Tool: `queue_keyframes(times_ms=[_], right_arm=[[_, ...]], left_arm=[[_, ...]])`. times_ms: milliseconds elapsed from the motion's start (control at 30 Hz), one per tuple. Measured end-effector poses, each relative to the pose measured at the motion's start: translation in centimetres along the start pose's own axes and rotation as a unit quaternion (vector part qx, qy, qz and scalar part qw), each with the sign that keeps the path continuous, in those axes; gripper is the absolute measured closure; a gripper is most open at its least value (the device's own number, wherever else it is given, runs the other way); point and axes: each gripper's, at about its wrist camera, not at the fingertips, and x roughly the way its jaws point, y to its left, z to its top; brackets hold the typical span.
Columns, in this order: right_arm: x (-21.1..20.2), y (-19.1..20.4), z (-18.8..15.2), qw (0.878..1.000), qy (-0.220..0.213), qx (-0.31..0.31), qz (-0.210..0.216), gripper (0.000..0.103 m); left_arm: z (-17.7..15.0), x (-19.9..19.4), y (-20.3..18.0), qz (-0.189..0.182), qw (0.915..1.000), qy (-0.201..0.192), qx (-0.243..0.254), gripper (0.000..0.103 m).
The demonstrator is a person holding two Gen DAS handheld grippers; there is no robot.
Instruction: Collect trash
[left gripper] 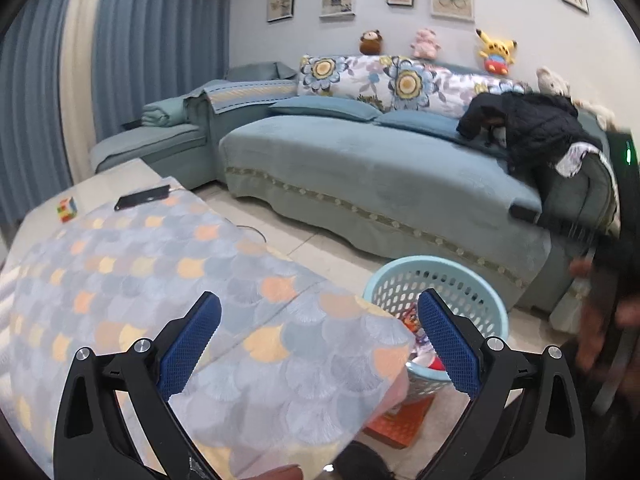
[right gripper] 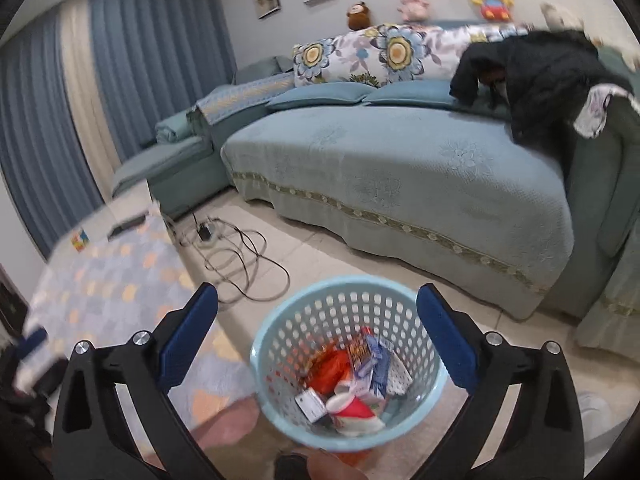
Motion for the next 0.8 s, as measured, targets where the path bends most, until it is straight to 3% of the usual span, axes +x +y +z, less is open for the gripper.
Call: queue_keyframes(times_ms=[133, 300, 567, 800], right_arm=[[0.7, 4.0, -3.5, 0.997, 0.040, -0.063, -0.020, 0.008], [0.5, 5.3, -5.4, 0.997, 0.039, -0.059, -0.031, 0.008], [0.5, 5.8, -5.7, 0.998, 0.038, -0.051, -0.031, 0.008], [0.1, 7.2, -6.2, 0.995, 0.023, -0.082, -0.042, 0.008]], left_arm=[[-0.9, 0.2, 0.6, 0.011, 0.9998, 0.013, -0.014, 0.008], [-2.1, 0.4, 1.4, 0.025, 0.9992, 0.018, -0.026, 0.008], [-2.7, 0.3, 2.6, 0.052, 0.9976, 0.019, -0.041, 0.008], [-2.9, 0.3, 3.1, 0.056, 0.9971, 0.023, -0.047, 0.008]])
